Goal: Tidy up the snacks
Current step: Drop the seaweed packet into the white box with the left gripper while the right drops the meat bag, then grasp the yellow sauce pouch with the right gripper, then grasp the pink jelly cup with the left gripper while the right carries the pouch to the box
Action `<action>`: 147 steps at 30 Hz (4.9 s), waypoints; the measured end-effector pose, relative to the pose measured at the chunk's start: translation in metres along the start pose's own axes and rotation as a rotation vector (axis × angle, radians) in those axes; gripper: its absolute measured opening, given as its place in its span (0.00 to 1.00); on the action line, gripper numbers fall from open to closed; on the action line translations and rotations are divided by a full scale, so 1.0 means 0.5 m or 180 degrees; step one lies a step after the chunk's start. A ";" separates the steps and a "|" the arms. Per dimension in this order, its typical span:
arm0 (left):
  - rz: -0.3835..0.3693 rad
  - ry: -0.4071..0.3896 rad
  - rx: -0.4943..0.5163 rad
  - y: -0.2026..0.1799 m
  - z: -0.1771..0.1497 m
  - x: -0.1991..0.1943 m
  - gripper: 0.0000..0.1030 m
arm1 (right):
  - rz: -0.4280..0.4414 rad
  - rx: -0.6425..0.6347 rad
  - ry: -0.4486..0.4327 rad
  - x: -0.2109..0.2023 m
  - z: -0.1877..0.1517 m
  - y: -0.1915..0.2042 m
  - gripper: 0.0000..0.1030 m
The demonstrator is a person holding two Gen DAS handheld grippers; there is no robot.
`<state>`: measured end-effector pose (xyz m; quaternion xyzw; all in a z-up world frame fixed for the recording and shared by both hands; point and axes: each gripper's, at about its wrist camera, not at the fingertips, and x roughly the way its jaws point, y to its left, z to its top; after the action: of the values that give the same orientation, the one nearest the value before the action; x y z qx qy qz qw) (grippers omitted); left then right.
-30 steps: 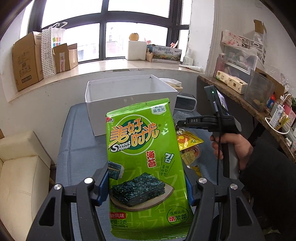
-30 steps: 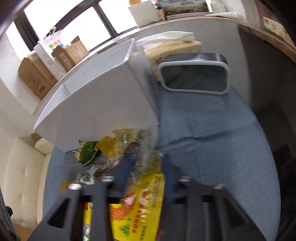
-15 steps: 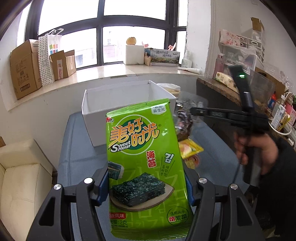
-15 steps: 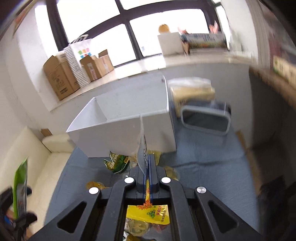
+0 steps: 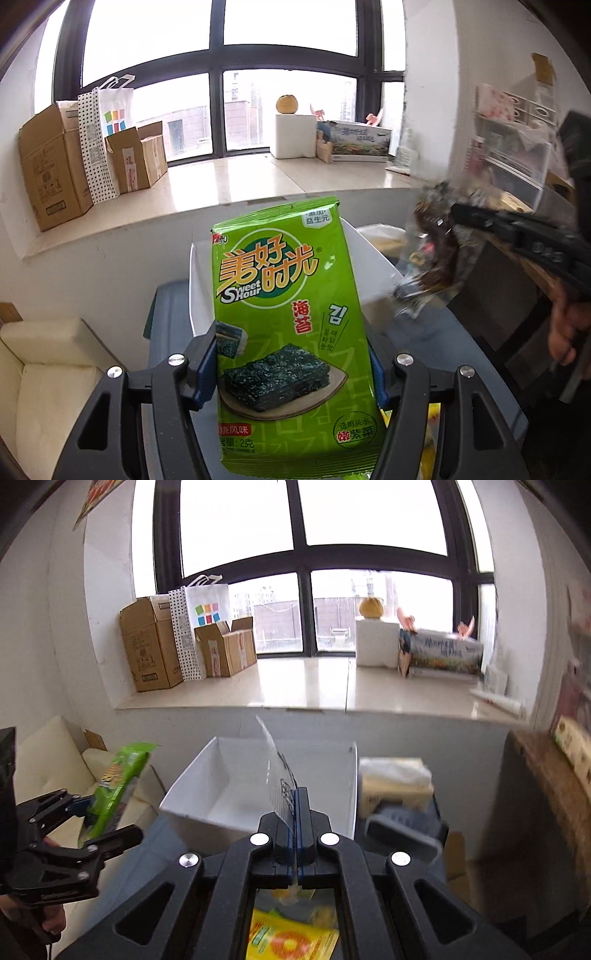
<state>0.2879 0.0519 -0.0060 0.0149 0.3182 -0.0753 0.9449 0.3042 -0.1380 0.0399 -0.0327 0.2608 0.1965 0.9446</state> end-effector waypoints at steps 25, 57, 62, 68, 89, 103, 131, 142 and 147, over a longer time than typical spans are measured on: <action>0.0027 0.0609 -0.0159 0.145 0.085 0.320 1.00 | 0.0080 0.0486 0.0494 0.298 0.049 -0.094 1.00; -0.0119 0.0142 -0.0089 -0.056 -0.300 -0.181 1.00 | 0.0083 -0.0705 0.0999 0.049 -0.413 0.038 1.00; -0.0117 0.0184 -0.0109 -0.061 -0.311 -0.190 1.00 | 0.0027 -0.1080 0.1062 0.095 -0.409 0.079 1.00; -0.0096 0.0262 -0.0109 -0.057 -0.322 -0.179 1.00 | 0.0043 -0.1429 0.1250 0.158 -0.412 0.101 0.90; -0.0179 0.0463 -0.0109 -0.062 -0.323 -0.066 1.00 | 0.0573 -0.0426 0.0784 0.020 -0.294 0.020 0.22; -0.0062 0.0908 -0.0195 -0.068 -0.323 0.146 0.95 | 0.0801 0.0223 0.0423 -0.155 -0.331 -0.012 0.22; -0.0308 0.0100 -0.0166 -0.036 -0.138 -0.019 0.49 | 0.1009 0.0480 0.0334 -0.062 -0.256 -0.028 0.22; -0.0228 -0.0082 -0.0093 0.053 0.068 0.071 0.49 | 0.0838 0.0319 0.0276 0.141 -0.049 -0.021 0.22; -0.0230 0.0092 -0.0152 0.083 0.096 0.163 0.51 | 0.0727 0.0451 0.0405 0.228 -0.013 -0.051 0.22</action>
<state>0.3869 0.0783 -0.0178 -0.0180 0.3339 -0.1014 0.9369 0.4008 -0.1221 -0.0244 0.0515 0.3354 0.2814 0.8976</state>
